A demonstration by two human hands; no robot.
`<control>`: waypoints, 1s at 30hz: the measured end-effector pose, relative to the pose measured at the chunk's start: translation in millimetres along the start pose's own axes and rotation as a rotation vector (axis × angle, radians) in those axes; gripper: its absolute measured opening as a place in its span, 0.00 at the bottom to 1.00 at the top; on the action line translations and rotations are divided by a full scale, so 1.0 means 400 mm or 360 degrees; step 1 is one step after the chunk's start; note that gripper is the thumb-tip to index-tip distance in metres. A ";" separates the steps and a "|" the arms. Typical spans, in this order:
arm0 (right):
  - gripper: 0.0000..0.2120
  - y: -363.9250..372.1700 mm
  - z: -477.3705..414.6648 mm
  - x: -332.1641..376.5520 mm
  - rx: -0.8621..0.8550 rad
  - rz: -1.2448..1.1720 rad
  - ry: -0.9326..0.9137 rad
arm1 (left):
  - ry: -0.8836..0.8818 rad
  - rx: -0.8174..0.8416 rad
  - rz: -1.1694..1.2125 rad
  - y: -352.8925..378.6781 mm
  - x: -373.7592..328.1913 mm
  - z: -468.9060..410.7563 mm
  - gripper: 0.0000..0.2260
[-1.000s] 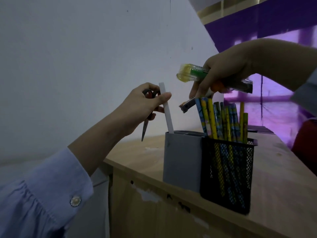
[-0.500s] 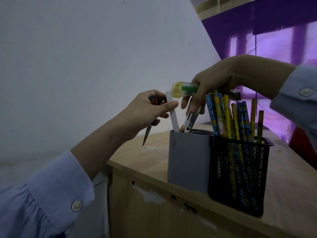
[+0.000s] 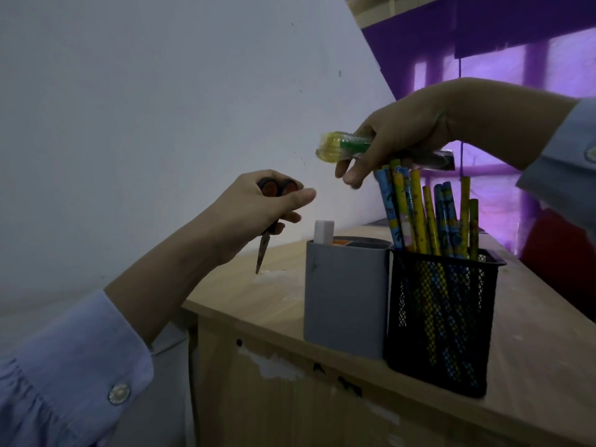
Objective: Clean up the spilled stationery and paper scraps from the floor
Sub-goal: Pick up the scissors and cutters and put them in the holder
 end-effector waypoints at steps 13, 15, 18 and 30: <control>0.10 -0.149 0.132 0.004 -0.0844 -0.0694 -0.0400 | 0.0448 -0.0342 0.1217 -0.111 -0.139 -0.007 0.07; 0.12 -0.159 0.153 0.002 -0.0934 -0.0844 -0.0498 | 0.0484 -0.0324 0.1232 -0.094 -0.161 -0.005 0.08; 0.12 -0.162 0.161 -0.011 -0.0973 -0.0860 -0.0496 | 0.0422 -0.0288 0.1034 -0.048 -0.167 -0.007 0.08; 0.23 -0.059 0.106 -0.037 -0.0639 -0.0767 -0.0356 | 0.0195 -0.0278 0.0611 0.058 -0.103 0.000 0.10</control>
Point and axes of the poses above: each hand's wrist, its own z-axis away from the middle knuckle, its own y-axis out of the palm, x = y × z, the point moved 8 cm from there along -z, towards the middle knuckle, and after that the axes turned 10 degrees about x, right-handed, at the moved point
